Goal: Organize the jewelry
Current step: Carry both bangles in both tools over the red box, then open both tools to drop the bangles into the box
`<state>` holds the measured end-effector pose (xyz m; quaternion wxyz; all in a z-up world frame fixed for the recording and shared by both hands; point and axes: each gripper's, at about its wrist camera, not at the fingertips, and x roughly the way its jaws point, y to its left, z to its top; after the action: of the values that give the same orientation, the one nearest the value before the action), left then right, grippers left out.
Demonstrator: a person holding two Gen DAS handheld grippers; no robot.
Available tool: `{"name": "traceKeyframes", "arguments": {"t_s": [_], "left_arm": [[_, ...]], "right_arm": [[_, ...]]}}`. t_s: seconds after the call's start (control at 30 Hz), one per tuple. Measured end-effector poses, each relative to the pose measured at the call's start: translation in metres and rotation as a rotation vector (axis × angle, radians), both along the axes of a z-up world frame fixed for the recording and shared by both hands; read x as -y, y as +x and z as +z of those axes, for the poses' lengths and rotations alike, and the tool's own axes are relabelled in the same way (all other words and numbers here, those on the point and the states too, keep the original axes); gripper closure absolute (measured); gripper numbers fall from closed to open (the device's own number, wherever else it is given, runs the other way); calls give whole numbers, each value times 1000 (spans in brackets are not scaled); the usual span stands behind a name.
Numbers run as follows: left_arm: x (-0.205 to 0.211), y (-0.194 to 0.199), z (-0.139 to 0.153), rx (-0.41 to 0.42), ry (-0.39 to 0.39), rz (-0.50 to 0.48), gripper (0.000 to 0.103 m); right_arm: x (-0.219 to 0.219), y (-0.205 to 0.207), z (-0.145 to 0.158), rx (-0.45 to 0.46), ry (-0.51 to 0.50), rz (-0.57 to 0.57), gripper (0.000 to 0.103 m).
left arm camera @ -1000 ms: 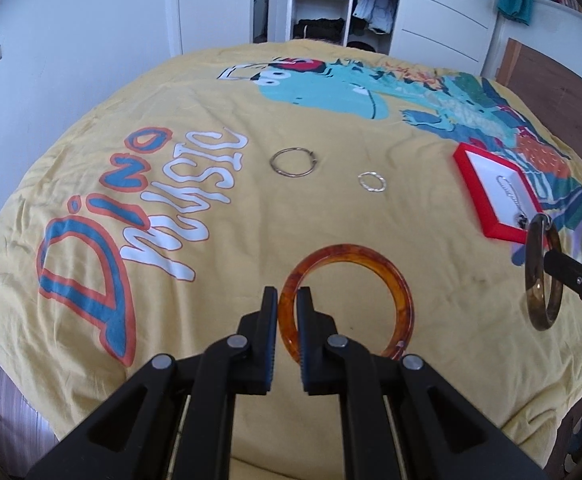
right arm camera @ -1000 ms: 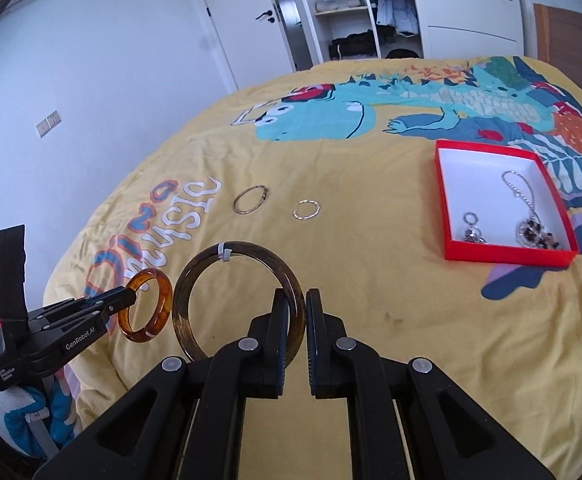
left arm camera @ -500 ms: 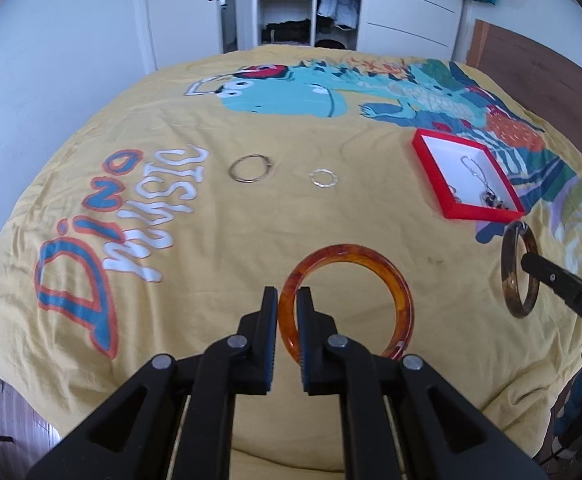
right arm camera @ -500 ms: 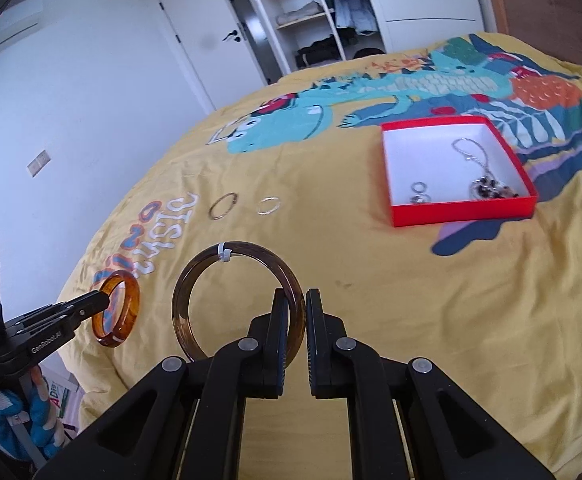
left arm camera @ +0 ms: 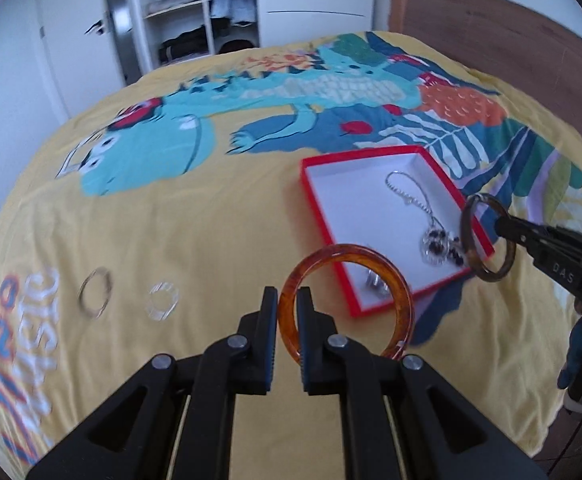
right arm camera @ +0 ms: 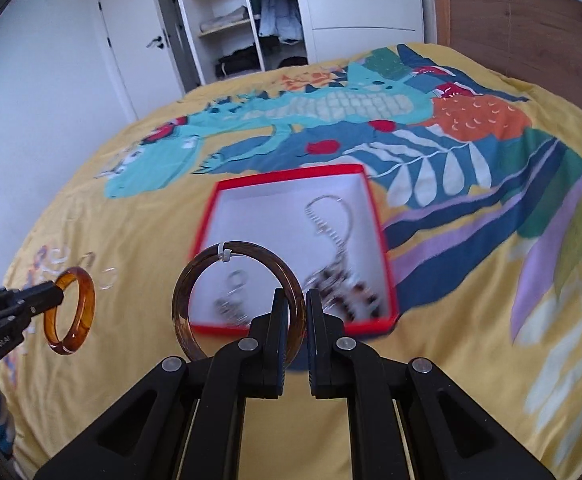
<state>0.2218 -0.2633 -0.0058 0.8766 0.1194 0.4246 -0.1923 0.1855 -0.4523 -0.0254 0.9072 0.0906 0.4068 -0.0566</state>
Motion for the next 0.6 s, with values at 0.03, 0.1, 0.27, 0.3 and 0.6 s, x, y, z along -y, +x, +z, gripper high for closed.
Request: {"name": "traceKeyframes", "arguments": {"t_s": [0.03,0.1,0.27,0.3,0.6], "left_arm": [[21,14,-8,0,15,-20,94],[46,32,-23,-5,42,-41,94],[98,75,-62,-24,94,-56,94],[101,78,-66,-25,100,-58,94],[115,96,-99,-74,124,-52,94]], "right_arm": [[8,13,-5,-13,-8,-1,94],[23,44,-18,-51,-28,2,94],[39,99,-42,-87,-70,39,94],[40,107,-45,-93,-77,47,94],[38,152,-75,-143,-119,98,94]]}}
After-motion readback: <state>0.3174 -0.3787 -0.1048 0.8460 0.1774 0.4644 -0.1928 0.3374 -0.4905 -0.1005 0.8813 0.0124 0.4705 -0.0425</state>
